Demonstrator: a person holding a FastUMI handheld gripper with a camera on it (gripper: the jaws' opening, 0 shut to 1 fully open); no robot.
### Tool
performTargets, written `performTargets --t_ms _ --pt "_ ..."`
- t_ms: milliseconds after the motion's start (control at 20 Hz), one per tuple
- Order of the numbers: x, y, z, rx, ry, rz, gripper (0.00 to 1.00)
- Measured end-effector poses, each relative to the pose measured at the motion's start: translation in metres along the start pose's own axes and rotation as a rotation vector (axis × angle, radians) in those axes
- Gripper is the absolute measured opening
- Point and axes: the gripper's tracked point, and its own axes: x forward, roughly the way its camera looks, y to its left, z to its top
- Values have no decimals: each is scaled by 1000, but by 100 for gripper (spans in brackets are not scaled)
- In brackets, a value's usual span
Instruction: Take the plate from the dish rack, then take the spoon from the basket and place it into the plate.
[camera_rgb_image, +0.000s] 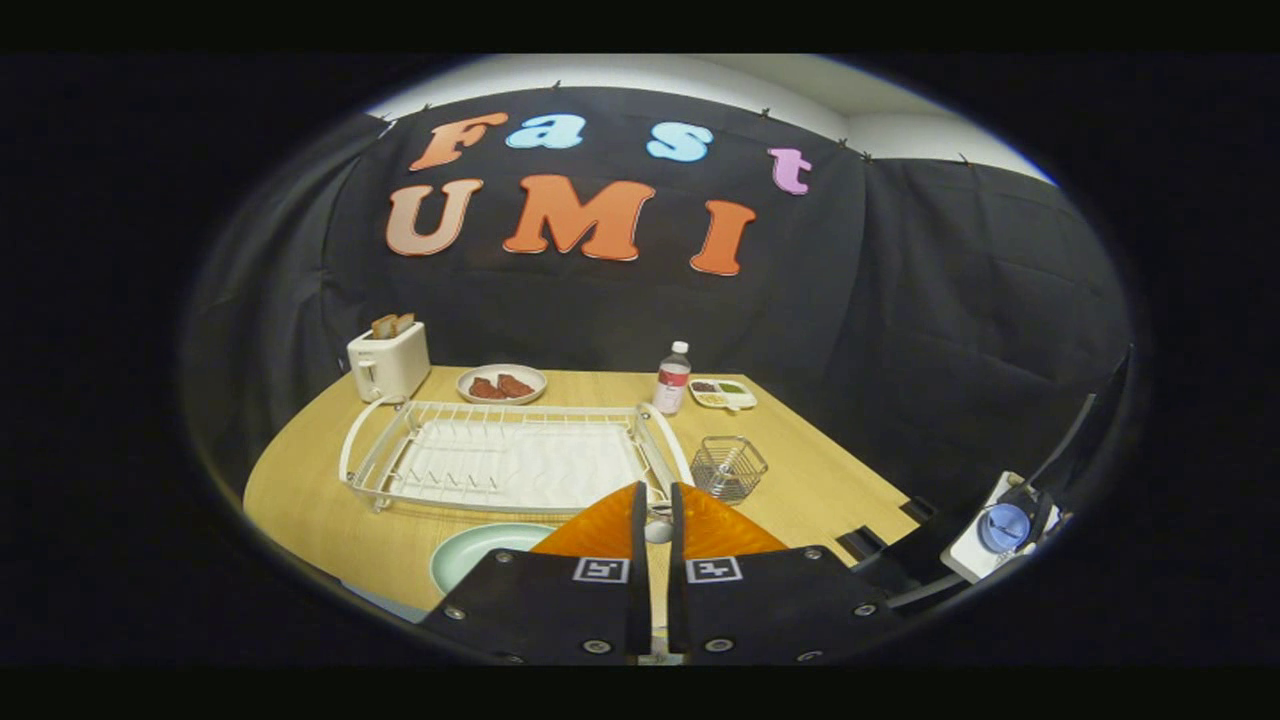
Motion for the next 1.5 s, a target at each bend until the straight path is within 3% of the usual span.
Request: performTargets --t_ms 650,1050,1350,1500 --pt "3 80 -51 -93 59 155 6" --pt "5 107 -80 -73 131 224 6" --pt "5 106 -120 -3 292 249 18" --pt "3 98 -119 2 299 246 30"
